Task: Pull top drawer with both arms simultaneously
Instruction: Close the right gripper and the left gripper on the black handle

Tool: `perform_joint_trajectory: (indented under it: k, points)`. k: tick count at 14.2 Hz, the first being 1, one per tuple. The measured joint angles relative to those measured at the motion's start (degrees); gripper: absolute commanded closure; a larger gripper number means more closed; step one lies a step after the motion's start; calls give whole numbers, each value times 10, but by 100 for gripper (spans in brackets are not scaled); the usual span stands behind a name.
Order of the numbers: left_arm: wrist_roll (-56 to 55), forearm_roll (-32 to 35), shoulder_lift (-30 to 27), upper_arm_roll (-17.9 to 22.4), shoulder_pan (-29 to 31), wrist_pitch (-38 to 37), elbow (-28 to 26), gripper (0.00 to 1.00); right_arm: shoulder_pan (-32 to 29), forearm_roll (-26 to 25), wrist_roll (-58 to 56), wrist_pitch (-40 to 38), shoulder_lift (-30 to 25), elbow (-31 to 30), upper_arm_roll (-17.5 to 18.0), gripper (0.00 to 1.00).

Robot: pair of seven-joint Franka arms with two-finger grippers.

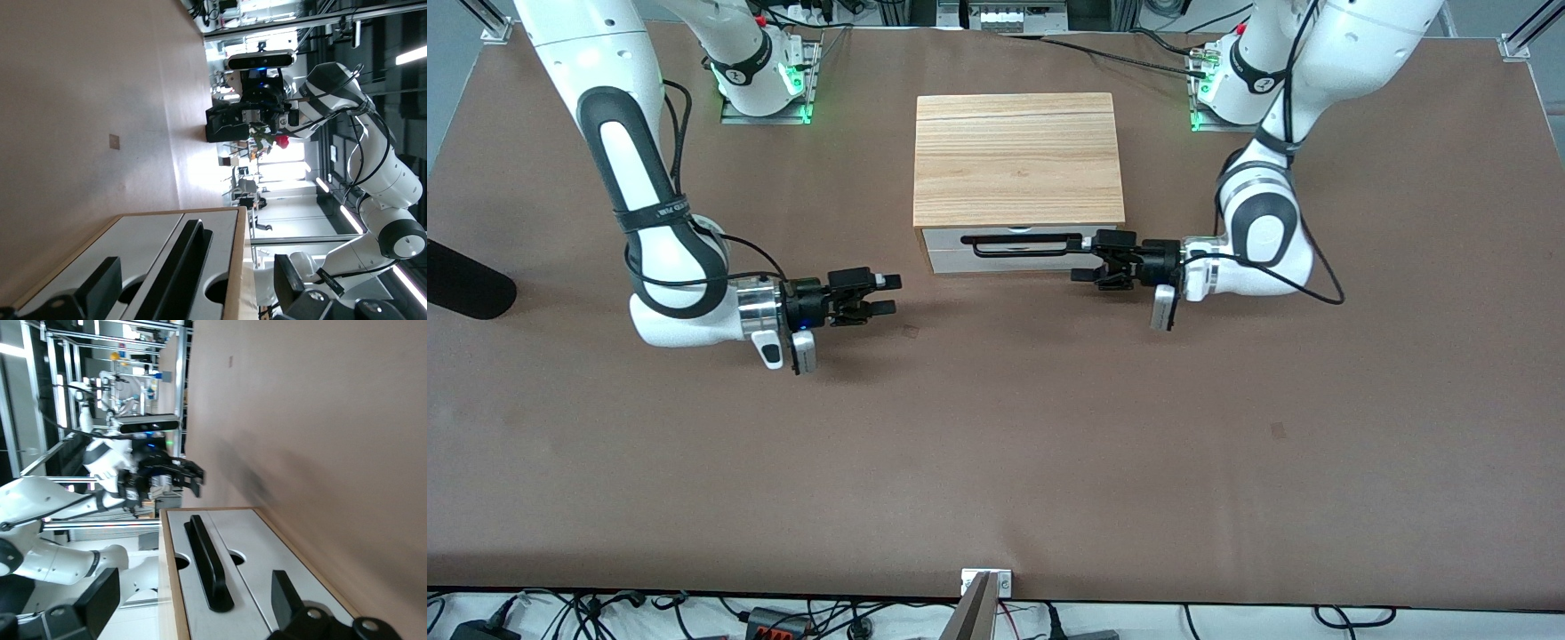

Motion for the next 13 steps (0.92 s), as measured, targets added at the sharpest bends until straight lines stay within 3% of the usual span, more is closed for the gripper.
perform_joint_trajectory:
  k: [3, 7, 11, 12, 13]
  points:
    - [36, -25, 30, -16, -4, 1, -3, 8, 22, 21, -20, 0, 2, -13, 1, 0]
    - [37, -26, 42, -22, -5, 0, -4, 17, 28, 97, -110, -17, 26, -58, 5, 0]
    - [37, -26, 42, -22, 0, -14, -20, 18, 47, 138, -128, -25, 34, -65, 9, 0]
    - [37, -29, 43, -22, 1, -14, -21, 21, 57, 153, -129, -25, 35, -68, 9, 0]
    - [37, -30, 45, -22, 2, -15, -22, 36, 66, 167, -137, -25, 35, -74, 9, 0]
